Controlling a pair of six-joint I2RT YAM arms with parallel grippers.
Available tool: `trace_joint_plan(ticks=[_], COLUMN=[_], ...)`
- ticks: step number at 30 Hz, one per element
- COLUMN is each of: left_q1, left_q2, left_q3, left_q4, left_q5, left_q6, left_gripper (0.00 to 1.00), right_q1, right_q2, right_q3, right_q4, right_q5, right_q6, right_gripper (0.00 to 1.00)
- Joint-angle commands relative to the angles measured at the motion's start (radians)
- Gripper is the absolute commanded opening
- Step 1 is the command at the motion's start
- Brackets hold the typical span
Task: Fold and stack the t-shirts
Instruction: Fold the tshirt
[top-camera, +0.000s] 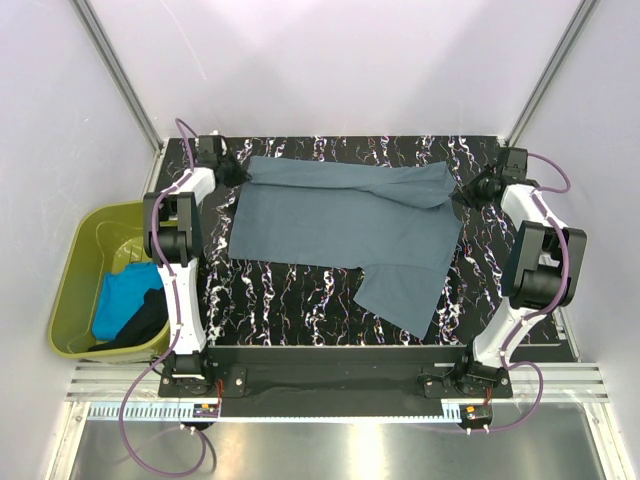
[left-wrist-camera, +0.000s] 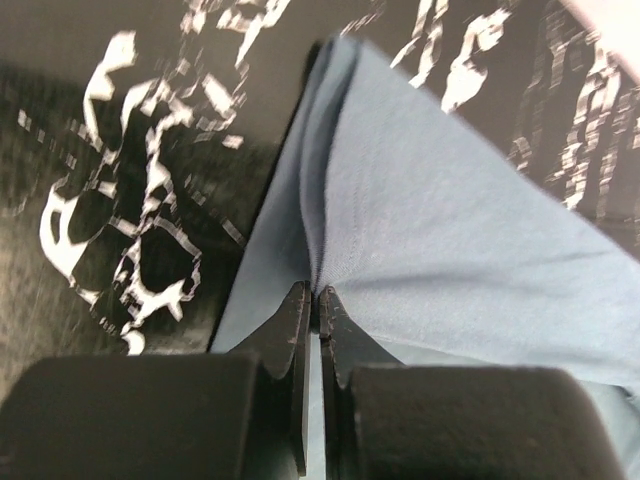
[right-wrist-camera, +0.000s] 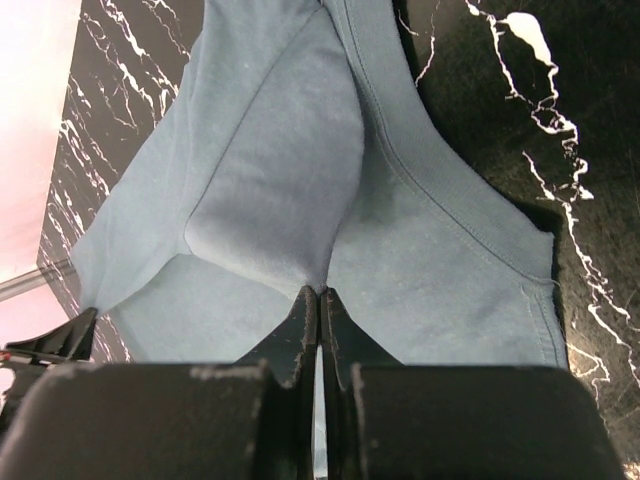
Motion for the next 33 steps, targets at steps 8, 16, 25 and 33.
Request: trace_joint_plan(ticks=[8, 16, 25, 33], left_q1=[0.022, 0.025, 0.019, 0.008], left_q2=[-0.066, -0.043, -0.083, -0.205], left_q3=[-0.028, 0.004, -0.004, -0.076], left_q4=[0.007, -0.055, -0.124, -0.158], left_q5=[-0.043, -0.070, -0.081, -0.056], left_q6=[0.006, -0.014, 0.007, 0.017], left_gripper=[0.04, 0.07, 0.22, 0.33], right_q1=[-0.010, -0.010, -0.009, -0.009], right_q2=[-0.052, -0.053, -0.038, 0.019], right_q3=[-0.038, -0.035, -0.114, -0.076], right_q4=[-0.017, -0.017, -0.020, -0.192], right_q5=[0.001, -0.010, -0.018, -0.082], right_q6=[0.006, 0.013, 0.040, -0.043], right_gripper=[0.02, 0.03, 0.09, 0.07])
